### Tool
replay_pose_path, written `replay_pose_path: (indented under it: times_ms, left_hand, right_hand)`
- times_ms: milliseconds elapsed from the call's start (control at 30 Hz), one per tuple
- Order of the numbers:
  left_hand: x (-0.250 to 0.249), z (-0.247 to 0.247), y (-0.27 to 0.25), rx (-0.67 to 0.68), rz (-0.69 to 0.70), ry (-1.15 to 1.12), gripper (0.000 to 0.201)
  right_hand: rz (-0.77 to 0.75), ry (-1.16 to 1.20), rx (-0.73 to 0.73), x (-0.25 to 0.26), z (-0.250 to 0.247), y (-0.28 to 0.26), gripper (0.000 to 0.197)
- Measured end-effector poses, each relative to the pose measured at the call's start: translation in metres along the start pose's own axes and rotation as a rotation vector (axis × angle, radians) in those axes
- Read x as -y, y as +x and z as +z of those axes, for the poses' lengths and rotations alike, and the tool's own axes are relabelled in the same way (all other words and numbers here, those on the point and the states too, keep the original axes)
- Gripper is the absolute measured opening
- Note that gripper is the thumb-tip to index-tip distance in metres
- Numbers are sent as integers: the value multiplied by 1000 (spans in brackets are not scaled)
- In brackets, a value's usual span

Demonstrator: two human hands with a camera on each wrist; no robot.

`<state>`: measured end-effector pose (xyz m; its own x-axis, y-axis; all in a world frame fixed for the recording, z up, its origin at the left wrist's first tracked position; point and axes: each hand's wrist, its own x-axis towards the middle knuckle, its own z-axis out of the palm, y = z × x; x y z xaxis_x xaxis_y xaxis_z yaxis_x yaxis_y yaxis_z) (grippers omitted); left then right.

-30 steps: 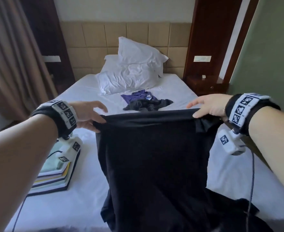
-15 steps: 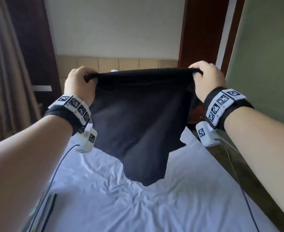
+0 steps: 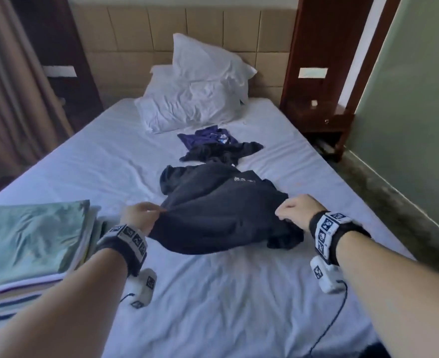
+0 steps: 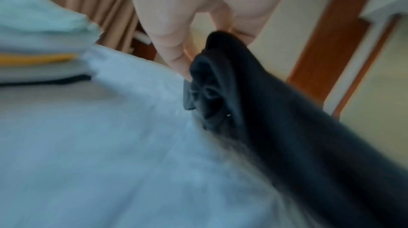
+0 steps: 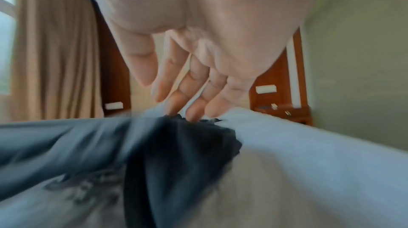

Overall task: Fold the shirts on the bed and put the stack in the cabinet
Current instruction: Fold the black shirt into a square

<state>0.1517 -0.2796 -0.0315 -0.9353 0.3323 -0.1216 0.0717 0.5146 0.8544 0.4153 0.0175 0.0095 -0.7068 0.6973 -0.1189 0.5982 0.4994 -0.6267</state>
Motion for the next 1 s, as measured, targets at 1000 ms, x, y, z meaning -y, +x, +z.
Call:
replay_pose_path:
  times_ms: [1000]
  left_hand:
    - [63,-36,-90,320,-425,-156,16]
  right_hand:
    - [577,364,-120,-78,10,-75,42]
